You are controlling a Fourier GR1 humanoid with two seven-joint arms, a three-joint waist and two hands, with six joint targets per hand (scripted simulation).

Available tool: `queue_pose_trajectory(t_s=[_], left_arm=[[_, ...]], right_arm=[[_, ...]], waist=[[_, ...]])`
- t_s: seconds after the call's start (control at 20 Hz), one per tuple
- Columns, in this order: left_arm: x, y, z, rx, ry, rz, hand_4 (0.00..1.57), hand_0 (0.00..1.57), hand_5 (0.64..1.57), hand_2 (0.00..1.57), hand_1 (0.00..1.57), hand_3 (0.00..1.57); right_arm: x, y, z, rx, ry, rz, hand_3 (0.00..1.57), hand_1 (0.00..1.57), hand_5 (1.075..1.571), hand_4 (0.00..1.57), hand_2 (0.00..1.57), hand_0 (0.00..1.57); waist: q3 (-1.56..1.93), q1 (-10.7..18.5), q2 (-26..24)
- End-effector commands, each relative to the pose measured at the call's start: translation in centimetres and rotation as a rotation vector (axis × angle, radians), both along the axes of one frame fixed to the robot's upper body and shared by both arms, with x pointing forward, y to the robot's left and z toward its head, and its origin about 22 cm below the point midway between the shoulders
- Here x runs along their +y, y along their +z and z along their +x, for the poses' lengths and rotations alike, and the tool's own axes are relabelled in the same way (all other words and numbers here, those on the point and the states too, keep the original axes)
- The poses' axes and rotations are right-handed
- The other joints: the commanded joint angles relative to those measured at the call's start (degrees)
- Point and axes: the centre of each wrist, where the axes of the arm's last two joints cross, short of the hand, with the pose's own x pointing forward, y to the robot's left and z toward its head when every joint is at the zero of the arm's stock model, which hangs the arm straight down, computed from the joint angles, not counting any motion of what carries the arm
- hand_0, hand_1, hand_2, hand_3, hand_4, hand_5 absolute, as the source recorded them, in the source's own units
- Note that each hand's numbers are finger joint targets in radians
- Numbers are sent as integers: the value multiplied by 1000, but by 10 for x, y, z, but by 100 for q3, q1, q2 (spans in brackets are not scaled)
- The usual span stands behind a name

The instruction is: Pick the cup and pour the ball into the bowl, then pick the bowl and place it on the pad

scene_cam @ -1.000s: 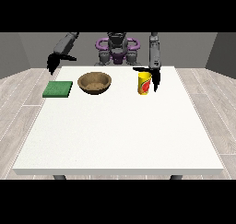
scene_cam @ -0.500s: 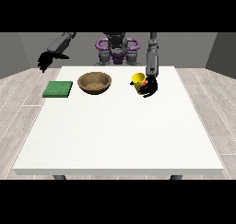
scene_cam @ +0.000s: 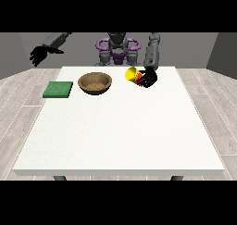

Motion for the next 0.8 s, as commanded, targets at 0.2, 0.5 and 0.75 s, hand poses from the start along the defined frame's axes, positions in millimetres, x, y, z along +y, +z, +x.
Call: queue_pose_trajectory(t_s=[0.2,0.5,0.75], left_arm=[[-72,-3,-9,163,-88,252,1113,1395,1567,1571,1395,1571],[-111,22,-2,115,-67,360,1142,1365,1566,1571,1365,1571],[-120,22,-2,140,-34,487,1048,1346,1569,1571,1346,1571]], right_arm=[[-40,-61,-51,214,-132,11,0,0,1560,0,136,0],[-44,-63,-46,201,-172,23,0,0,1560,0,0,0],[-38,-82,-59,245,-143,30,0,0,1554,0,0,0]], waist=[[2,732,-1308],[-8,1022,-1246],[-9,780,-1378]])
